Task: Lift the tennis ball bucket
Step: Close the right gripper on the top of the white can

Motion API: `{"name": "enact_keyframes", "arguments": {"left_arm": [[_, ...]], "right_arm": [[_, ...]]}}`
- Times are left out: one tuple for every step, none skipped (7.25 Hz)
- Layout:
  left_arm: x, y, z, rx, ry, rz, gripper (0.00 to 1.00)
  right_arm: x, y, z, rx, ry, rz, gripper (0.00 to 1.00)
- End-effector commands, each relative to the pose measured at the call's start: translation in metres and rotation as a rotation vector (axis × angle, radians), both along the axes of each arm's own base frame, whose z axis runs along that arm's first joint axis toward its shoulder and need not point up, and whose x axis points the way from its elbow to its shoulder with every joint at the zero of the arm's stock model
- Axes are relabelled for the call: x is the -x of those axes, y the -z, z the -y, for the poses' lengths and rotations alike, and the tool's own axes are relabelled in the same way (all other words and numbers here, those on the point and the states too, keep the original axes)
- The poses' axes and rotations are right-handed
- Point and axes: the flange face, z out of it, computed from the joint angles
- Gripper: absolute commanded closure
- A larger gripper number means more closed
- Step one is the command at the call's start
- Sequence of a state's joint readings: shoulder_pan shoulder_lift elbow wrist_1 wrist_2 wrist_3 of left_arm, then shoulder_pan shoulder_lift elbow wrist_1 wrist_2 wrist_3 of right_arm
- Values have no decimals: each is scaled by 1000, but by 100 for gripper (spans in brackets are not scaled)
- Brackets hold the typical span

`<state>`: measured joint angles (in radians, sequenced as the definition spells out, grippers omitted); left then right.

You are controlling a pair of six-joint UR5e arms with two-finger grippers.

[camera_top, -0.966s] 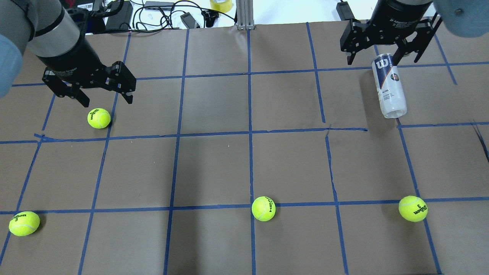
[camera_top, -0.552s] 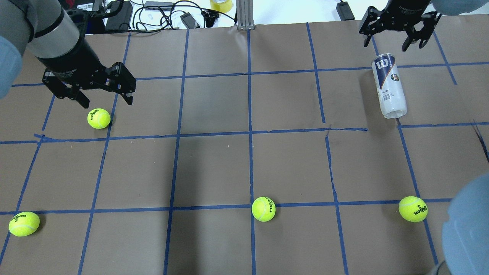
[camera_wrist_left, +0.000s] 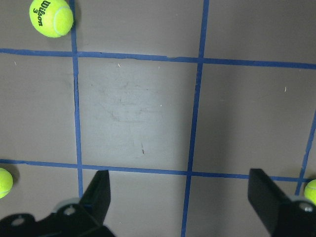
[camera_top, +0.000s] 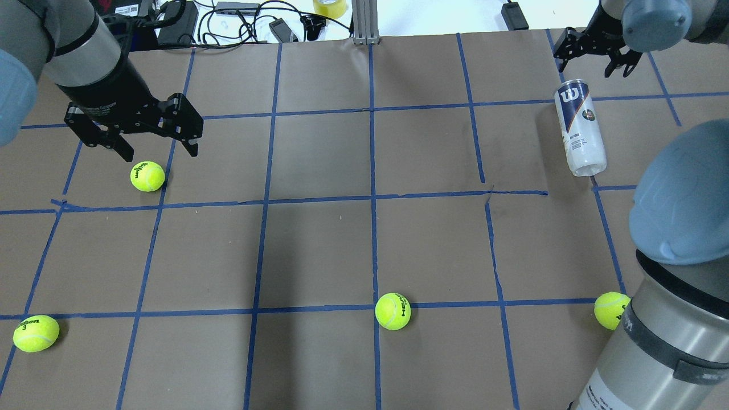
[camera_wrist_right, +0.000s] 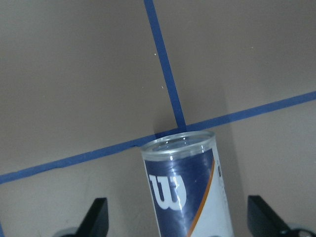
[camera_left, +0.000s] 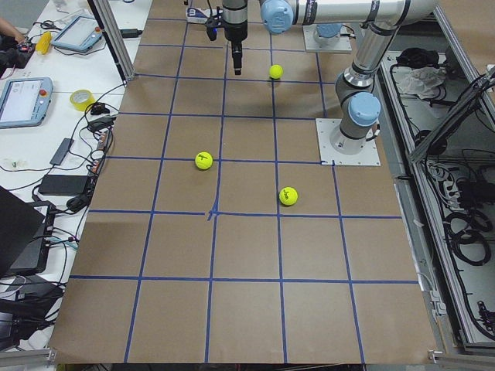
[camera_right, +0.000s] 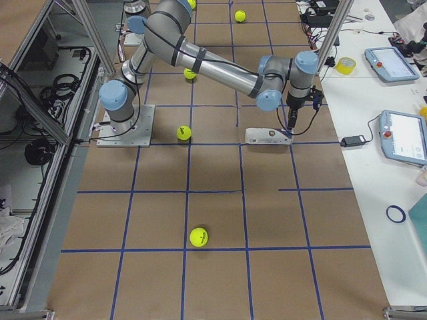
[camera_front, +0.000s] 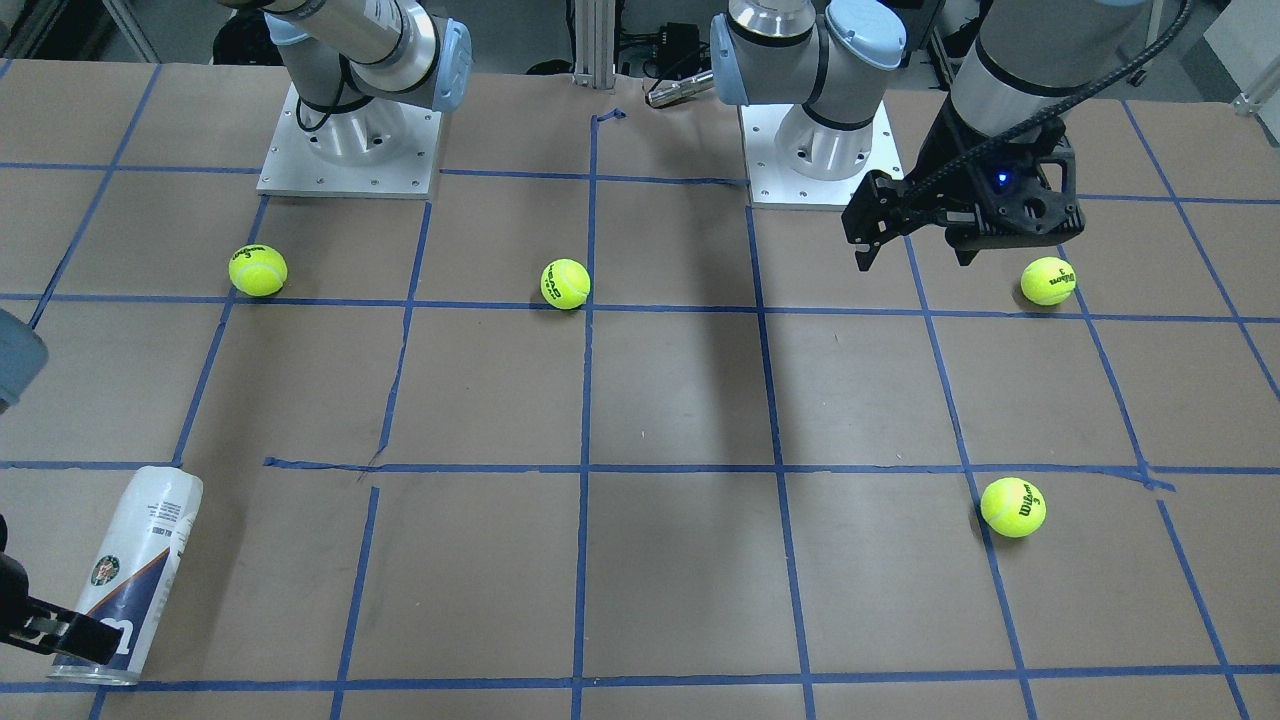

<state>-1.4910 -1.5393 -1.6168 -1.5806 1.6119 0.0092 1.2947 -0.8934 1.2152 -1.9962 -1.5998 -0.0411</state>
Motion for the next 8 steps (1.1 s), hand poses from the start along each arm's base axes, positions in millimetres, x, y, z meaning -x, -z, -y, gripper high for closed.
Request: {"name": "enact_keyframes", "arguments": {"left_arm": [[0,3,2,-5,0,1,0],[0,3,3,-3,0,0,0],[-1,3,2,-7,0,7,0],[-1,2,3,-2,0,3,0],[-1,4,4,-5,0,4,0],[-1,3,3,-5,0,8,0],[-1,5,3,-8,2,6,0],[-2,6,5,-9,2,6,0]], "right_arm": [[6,46,4,-46,-18,10,0],[11,65,8,-47,-74,5,0],[12,71,10,-38,-115,1,0],[12,78,10,-47,-118,6,0],[12,87,10,-59,-121,6,0],[14,90,10,-58,-135,5,0],[13,90,12,-48,-168,0,0],[14,89,13,-37,-177,1,0]]}}
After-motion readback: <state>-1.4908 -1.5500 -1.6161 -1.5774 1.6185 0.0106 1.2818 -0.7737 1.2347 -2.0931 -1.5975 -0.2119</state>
